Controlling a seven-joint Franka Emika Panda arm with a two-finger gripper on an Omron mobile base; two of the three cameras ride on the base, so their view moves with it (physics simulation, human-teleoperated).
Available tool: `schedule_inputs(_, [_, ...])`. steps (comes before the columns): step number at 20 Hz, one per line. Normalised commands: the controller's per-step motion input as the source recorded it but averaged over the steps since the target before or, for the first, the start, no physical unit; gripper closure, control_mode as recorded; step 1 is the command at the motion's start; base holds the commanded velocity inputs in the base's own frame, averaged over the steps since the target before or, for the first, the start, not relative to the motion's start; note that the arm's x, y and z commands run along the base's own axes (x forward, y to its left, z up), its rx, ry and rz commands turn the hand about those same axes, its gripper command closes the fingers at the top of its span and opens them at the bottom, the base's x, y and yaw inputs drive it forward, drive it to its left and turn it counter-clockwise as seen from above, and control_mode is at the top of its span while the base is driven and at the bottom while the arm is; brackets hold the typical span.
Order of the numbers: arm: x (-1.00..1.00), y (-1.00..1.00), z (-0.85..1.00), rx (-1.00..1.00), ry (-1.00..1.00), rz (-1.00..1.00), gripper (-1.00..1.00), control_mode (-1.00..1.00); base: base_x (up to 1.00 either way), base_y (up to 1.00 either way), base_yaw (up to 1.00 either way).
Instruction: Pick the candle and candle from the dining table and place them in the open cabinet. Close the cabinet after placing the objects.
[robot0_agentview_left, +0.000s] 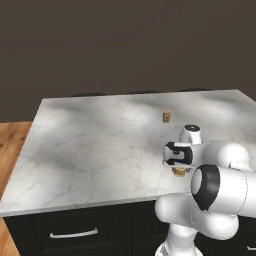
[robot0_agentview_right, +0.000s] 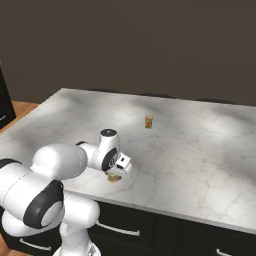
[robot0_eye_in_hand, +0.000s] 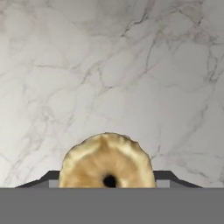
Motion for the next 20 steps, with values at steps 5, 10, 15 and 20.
schedule_inputs(5, [-0.02, -0.11, 0.01, 0.0, 0.0, -0.03, 1.0, -1.0, 0.0, 0.0, 0.0])
schedule_inputs(10, [-0.13, -0.17, 0.15, 0.0, 0.0, -0.04, 1.0, -1.0, 0.0, 0.0, 0.0])
schedule_inputs(15, [-0.25, -0.1, 0.2, 0.0, 0.0, -0.07, 1.0, -1.0, 0.0, 0.0, 0.0])
schedule_inputs(20, [-0.4, 0.0, 0.21, -0.01, 0.0, -0.1, 1.0, -1.0, 0.0, 0.0, 0.0])
